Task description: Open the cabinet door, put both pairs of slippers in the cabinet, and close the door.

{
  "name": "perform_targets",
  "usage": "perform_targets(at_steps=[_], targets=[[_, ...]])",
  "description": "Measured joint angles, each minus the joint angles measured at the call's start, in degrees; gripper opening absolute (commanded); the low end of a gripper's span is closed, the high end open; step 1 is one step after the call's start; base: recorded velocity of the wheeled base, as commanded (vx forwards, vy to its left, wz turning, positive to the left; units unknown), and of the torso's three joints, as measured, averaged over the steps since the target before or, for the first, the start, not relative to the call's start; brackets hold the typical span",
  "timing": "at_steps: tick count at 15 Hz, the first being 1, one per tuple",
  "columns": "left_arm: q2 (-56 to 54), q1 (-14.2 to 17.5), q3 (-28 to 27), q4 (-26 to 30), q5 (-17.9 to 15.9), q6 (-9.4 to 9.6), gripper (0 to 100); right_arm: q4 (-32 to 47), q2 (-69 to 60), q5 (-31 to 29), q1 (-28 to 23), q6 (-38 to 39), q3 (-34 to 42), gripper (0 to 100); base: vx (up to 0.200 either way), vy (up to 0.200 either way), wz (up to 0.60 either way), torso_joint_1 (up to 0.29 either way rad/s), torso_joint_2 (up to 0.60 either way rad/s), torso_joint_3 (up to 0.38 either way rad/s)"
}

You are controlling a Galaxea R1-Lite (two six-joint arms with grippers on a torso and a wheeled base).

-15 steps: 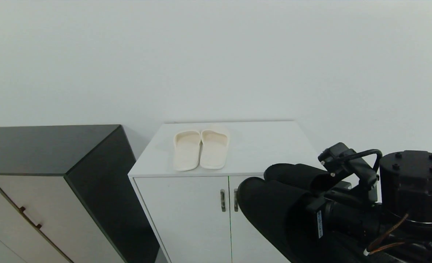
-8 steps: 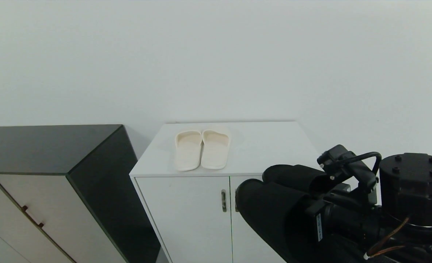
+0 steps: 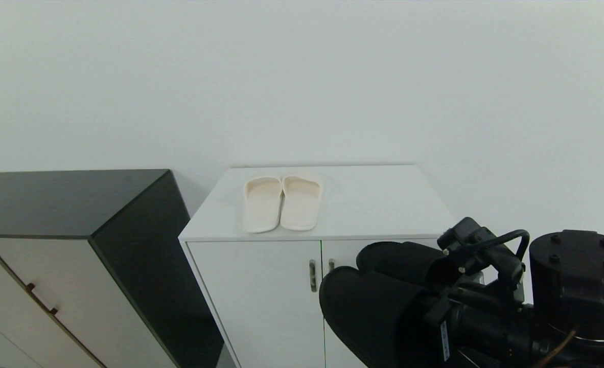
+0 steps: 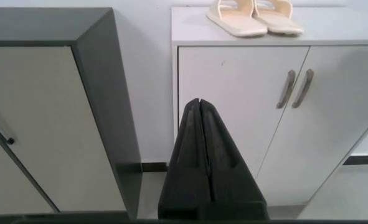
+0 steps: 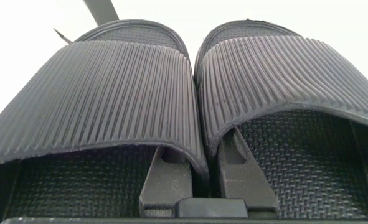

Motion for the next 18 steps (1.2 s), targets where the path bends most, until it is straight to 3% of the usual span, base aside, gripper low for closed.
perform_targets(at_steps=[6,7,18], targets=[[0.00,0.00,0.05,-0.02,0.44,0.17,0,-0.05,-0.05,0.11,0.68,0.00,1.11,0,0.000,0.000,0.00,-0.228,0.55,0.312],[0.00,0.00,0.05,-0.02,0.33,0.17,100,-0.07,-0.05,0.11,0.68,0.00,1.16,0,0.000,0.000,0.00,-0.203,0.52,0.315],[0.00,0.00,0.00,0.00,0.09,0.35,100,-0.05,0.00,0.18,0.84,-1.12,2.46,0,0.000,0.000,0.00,-0.175,0.49,0.320]])
